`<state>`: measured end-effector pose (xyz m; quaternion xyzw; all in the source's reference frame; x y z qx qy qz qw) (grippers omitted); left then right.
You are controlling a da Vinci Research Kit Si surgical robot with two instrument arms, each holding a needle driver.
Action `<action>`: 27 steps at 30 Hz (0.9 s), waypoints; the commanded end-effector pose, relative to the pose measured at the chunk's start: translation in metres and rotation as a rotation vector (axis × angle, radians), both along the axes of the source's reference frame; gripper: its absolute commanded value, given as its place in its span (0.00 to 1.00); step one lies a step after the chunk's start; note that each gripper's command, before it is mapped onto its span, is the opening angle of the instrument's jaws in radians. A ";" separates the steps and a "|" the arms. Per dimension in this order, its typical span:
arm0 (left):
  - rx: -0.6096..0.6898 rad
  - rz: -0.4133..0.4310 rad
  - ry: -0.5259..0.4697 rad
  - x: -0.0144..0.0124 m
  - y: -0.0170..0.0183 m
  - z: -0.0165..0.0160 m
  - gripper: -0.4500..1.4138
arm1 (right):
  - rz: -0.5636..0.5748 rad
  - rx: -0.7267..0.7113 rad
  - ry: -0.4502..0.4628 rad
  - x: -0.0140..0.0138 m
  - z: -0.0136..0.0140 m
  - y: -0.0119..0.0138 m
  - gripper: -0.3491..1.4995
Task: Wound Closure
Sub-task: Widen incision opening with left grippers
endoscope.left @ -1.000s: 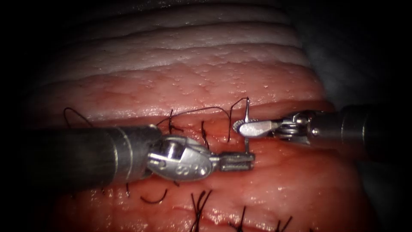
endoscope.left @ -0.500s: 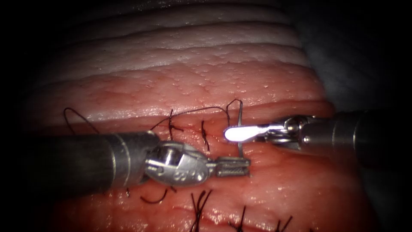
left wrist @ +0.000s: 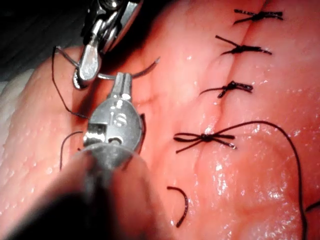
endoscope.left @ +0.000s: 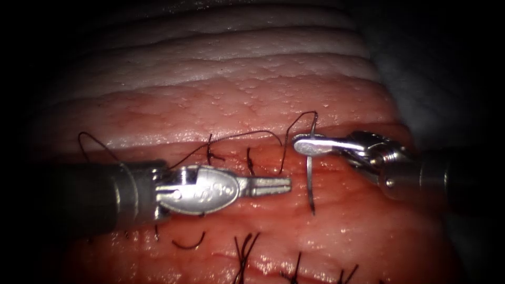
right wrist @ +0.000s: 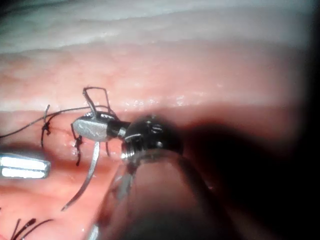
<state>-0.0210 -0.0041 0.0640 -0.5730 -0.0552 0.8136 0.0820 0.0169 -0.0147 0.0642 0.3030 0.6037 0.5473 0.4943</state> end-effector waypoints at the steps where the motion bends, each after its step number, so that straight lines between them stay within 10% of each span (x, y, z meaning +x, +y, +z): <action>1: 0.016 0.009 0.022 -0.0006 0.0002 0.0011 0.00 | 0.007 -0.008 0.007 0.0006 0.0003 0.0000 0.00; 12: 0.141 0.254 0.426 -0.0021 -0.0006 0.0097 0.00 | -0.003 -0.102 -0.003 0.0004 -0.0003 -0.0005 0.00; 27: 0.164 0.232 0.484 -0.0024 0.0029 0.0137 0.00 | -0.018 -0.202 -0.028 0.0013 -0.0005 -0.0009 0.00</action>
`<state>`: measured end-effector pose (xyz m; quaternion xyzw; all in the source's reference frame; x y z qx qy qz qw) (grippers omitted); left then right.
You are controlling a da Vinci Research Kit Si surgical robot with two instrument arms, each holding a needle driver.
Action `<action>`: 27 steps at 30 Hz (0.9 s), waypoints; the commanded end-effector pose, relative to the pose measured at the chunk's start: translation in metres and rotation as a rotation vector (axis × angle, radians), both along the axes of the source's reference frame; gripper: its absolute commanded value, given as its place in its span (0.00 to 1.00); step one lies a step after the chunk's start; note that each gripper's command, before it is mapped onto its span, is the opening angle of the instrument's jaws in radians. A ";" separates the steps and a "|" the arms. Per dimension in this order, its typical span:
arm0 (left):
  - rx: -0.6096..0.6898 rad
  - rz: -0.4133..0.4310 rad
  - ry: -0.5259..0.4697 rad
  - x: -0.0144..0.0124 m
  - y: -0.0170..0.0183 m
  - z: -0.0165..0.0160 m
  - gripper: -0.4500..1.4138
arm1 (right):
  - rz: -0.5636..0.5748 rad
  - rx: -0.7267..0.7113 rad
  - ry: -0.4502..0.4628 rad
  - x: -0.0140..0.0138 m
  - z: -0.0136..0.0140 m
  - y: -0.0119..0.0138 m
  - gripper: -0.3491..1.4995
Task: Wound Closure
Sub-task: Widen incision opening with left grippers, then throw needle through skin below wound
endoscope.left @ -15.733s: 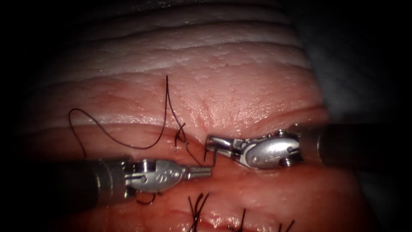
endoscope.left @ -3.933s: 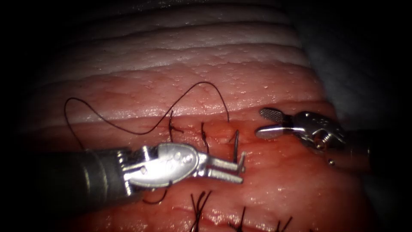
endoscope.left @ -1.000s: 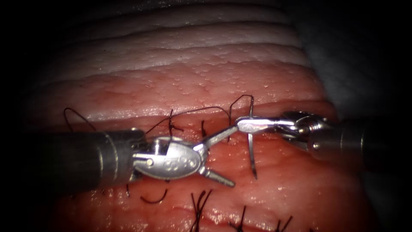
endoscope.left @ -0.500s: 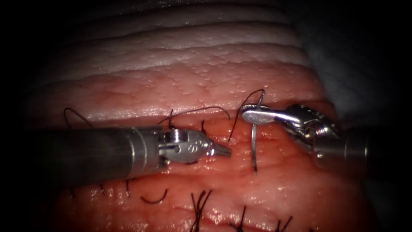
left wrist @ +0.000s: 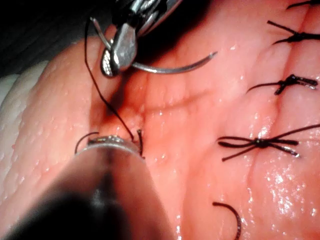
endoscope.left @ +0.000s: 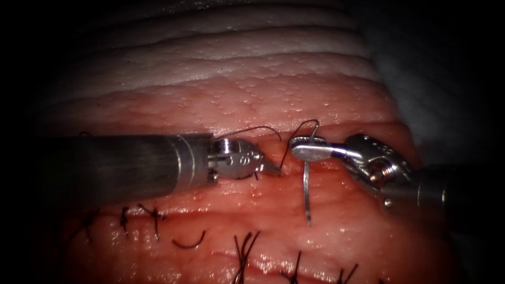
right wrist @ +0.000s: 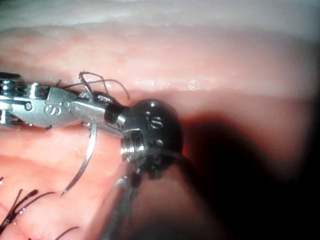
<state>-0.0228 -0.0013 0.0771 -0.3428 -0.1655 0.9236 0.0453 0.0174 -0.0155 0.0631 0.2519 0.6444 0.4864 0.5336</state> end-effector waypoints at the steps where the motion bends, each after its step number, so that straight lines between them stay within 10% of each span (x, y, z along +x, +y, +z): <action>1: -0.002 0.000 0.003 -0.0006 0.0002 0.0008 0.00 | -0.001 -0.020 -0.006 0.0008 0.0005 -0.0001 0.00; 12: 0.142 0.143 0.109 -0.0006 -0.0038 0.0017 0.00 | 0.024 -0.204 -0.086 0.0006 0.0027 0.0024 0.00; 18: 0.164 0.135 0.112 -0.0005 -0.0037 0.0003 0.25 | 0.032 -0.333 -0.153 0.0009 0.0042 0.0036 0.00; 27: 0.180 0.119 0.107 -0.0003 -0.0036 -0.0002 0.32 | 0.039 -0.558 -0.249 0.0023 0.0055 0.0028 0.00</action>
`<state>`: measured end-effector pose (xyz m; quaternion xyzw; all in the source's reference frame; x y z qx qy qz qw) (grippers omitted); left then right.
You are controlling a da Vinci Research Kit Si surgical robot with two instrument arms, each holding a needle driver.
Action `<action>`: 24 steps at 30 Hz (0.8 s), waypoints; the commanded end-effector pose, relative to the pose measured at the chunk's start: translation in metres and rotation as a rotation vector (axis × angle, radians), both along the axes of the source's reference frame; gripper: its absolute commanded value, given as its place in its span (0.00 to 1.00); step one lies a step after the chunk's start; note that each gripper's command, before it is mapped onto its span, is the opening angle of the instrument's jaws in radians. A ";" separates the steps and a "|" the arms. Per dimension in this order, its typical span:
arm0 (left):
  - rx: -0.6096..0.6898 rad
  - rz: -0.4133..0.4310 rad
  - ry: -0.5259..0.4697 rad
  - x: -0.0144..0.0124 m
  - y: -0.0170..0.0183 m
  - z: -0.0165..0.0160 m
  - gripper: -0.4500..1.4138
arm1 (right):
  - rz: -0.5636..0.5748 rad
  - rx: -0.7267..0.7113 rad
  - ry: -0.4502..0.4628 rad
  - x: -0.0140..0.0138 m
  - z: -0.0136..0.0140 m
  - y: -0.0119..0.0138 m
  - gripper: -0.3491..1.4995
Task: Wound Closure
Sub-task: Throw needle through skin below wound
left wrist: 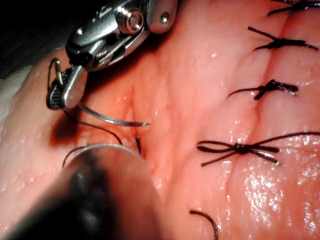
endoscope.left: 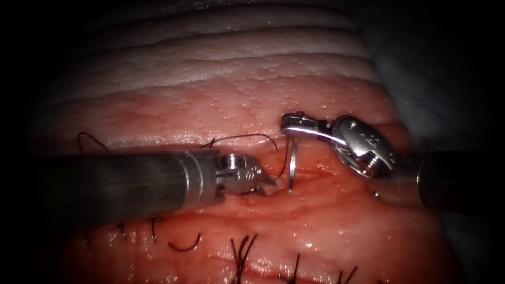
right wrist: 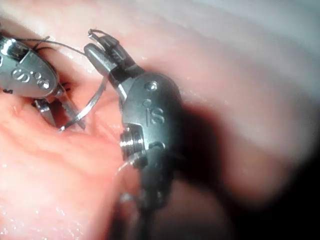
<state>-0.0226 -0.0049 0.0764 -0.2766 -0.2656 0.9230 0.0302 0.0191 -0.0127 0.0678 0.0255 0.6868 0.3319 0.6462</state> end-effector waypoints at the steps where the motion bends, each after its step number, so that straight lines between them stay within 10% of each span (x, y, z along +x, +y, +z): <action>1: -0.002 -0.001 -0.003 -0.0005 0.0000 0.0005 0.32 | 0.004 -0.036 -0.009 0.0006 0.0010 0.0001 0.00; 24: 0.011 -0.041 -0.015 -0.0002 -0.0003 -0.0004 0.32 | -0.076 -0.308 -0.129 0.0032 0.0033 -0.0057 0.00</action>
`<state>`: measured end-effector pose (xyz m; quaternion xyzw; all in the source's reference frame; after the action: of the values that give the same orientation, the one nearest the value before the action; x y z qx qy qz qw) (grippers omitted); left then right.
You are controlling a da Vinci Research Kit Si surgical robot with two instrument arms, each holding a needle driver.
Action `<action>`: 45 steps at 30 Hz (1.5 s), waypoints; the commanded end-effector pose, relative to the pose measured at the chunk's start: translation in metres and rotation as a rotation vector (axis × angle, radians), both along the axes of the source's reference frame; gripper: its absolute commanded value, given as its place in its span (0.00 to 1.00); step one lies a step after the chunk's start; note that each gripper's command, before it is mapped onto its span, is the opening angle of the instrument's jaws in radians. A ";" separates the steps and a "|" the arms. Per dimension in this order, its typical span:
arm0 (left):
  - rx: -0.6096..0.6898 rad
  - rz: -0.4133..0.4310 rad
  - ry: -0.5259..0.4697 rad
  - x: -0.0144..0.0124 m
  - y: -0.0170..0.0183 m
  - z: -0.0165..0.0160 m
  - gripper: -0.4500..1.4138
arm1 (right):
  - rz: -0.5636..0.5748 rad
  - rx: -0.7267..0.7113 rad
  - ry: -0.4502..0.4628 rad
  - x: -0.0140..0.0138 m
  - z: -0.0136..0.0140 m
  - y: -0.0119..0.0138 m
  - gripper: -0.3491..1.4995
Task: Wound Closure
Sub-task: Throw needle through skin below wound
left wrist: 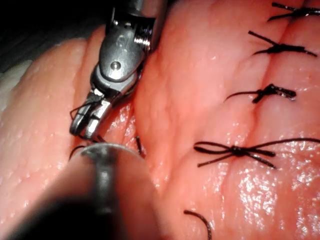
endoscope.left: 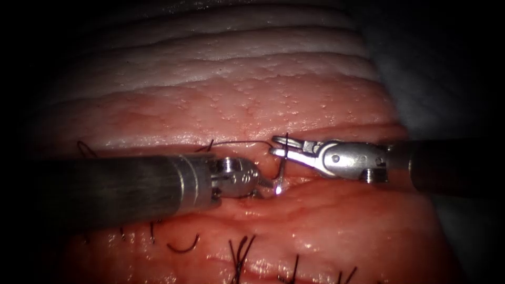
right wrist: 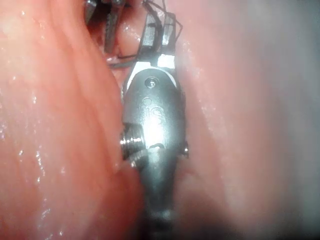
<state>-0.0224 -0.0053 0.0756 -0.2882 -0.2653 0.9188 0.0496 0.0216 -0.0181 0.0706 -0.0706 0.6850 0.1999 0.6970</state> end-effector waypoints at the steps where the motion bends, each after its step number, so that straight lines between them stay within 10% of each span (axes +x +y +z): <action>1: -0.002 -0.003 -0.006 -0.0004 0.0002 0.0004 0.32 | -0.006 0.000 -0.002 0.0008 0.0005 -0.0005 0.00; 21: -0.135 -0.225 -0.045 0.0003 -0.0005 -0.0084 0.27 | -0.067 0.099 -0.025 -0.0006 0.0007 0.0003 0.00; 45: -0.126 -0.212 -0.077 -0.0013 -0.0053 -0.0052 0.24 | -0.074 0.329 -0.011 -0.0007 0.0013 0.0024 0.00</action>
<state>-0.0232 -0.0106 0.0700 -0.3521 -0.1767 0.9115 0.1186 0.0201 -0.0156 0.0715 0.0747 0.6384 0.2870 0.7103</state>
